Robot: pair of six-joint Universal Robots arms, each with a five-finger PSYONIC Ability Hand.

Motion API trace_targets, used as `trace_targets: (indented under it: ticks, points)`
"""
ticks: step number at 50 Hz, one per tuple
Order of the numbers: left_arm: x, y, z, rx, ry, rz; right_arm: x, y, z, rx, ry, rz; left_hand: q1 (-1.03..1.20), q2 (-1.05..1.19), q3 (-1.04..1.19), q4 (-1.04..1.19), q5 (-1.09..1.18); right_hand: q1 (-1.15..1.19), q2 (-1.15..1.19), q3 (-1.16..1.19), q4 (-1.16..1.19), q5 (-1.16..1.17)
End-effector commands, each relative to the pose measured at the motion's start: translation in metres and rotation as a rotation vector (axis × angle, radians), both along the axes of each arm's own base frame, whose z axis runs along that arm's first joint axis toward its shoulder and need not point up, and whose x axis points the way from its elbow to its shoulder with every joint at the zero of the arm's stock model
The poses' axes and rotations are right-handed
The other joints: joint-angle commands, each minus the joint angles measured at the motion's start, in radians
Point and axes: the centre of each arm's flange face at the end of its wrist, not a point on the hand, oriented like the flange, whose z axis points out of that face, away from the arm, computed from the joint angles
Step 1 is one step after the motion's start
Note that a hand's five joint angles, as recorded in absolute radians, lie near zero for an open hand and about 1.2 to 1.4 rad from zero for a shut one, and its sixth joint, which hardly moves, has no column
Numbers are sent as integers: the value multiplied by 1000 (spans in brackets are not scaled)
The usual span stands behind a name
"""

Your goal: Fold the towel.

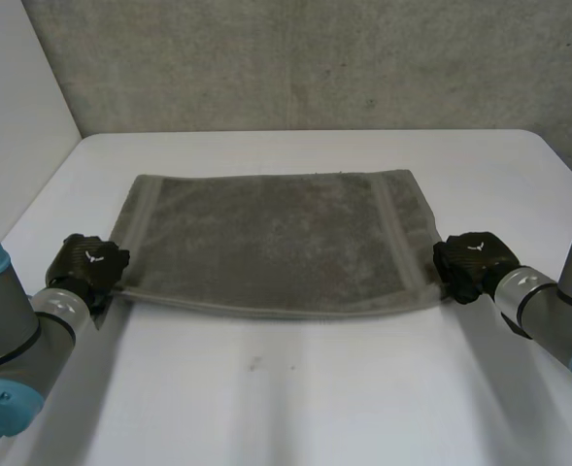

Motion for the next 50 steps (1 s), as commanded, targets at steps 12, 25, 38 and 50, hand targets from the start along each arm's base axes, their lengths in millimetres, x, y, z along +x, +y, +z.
trace_targets:
  ticks: [12,25,38,50]
  points:
    - [4,38,10,169,-50,-17,-24,49,34,253,234,79,239,179,181,178,194,457,221,213,204,259]
    - [12,98,57,306,-104,-69,-54,88,75,274,473,160,239,179,181,178,194,457,221,213,204,259]
    - [-14,9,58,96,-84,-123,-21,35,76,127,334,107,239,179,181,178,194,457,221,213,204,259]
    - [-25,-17,28,167,-87,-131,-4,33,64,96,198,62,239,179,181,178,194,-220,-456,-464,-473,-418]
